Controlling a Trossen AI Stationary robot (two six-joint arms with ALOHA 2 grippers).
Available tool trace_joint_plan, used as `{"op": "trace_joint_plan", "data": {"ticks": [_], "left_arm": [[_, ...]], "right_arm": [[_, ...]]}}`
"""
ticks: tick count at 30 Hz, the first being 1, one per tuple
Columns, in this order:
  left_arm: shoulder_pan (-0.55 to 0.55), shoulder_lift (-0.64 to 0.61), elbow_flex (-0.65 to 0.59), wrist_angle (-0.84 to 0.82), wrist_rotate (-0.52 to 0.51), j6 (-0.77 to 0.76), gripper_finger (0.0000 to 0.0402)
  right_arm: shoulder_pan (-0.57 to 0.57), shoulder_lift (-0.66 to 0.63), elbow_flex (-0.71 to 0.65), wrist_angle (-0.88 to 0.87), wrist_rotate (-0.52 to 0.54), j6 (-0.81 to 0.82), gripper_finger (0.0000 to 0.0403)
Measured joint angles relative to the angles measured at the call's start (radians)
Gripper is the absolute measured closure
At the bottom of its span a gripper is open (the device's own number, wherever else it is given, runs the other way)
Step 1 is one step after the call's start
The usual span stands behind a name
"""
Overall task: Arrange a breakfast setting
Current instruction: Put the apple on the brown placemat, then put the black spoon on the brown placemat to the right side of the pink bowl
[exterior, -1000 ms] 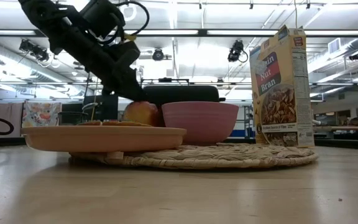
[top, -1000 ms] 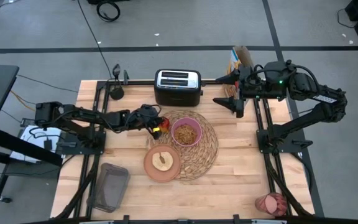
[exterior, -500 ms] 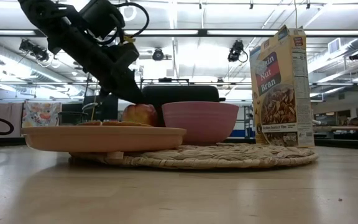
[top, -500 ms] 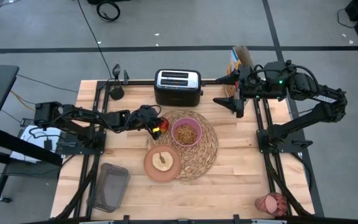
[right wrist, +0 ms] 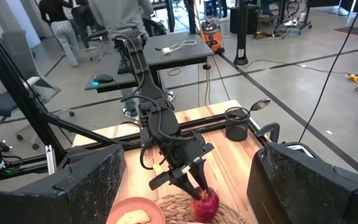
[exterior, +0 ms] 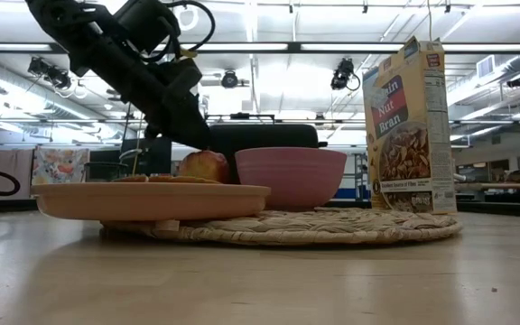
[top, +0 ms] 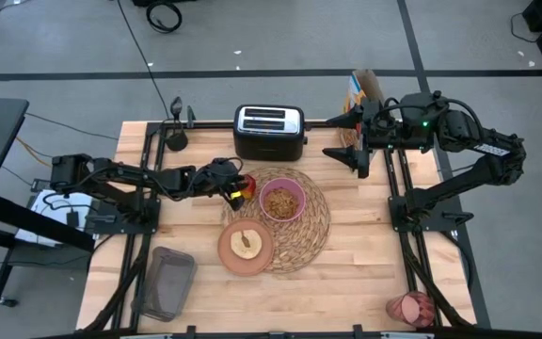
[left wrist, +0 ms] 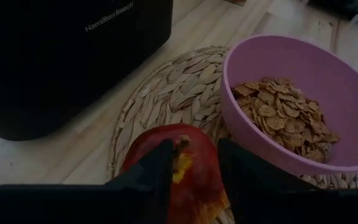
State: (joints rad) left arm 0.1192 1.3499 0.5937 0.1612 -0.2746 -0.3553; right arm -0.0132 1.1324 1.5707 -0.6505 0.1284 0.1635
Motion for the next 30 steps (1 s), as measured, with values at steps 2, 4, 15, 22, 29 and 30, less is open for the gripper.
{"op": "trace_joint_plan", "data": {"ticks": [2, 4, 15, 22, 29, 30], "left_arm": [[0.000, 0.000, 0.000, -0.003, 0.000, 0.000, 0.0260], [0.000, 0.000, 0.000, -0.003, 0.002, 0.000, 0.0253], [0.000, -0.038, 0.000, -0.026, 0.019, 0.024, 0.0245], [0.002, -0.113, 0.000, -0.119, 0.018, 0.026, 0.0245], [0.001, -0.212, 0.000, -0.150, 0.019, 0.024, 0.0245], [0.001, -0.237, 0.002, -0.153, 0.026, 0.021, 0.0245]], "right_arm": [[0.000, 0.000, 0.000, 0.000, 0.000, 0.000, 0.0018], [0.000, 0.000, 0.000, 0.000, 0.000, 0.000, 0.0018], [0.000, 0.000, 0.000, 0.000, -0.013, -0.008, 0.0018], [0.000, 0.000, 0.000, 0.002, -0.021, -0.016, 0.0018], [0.001, 0.000, 0.000, 0.001, -0.034, 0.002, 0.0018], [0.004, 0.000, 0.000, 0.000, -0.041, 0.008, 0.0018]]}}
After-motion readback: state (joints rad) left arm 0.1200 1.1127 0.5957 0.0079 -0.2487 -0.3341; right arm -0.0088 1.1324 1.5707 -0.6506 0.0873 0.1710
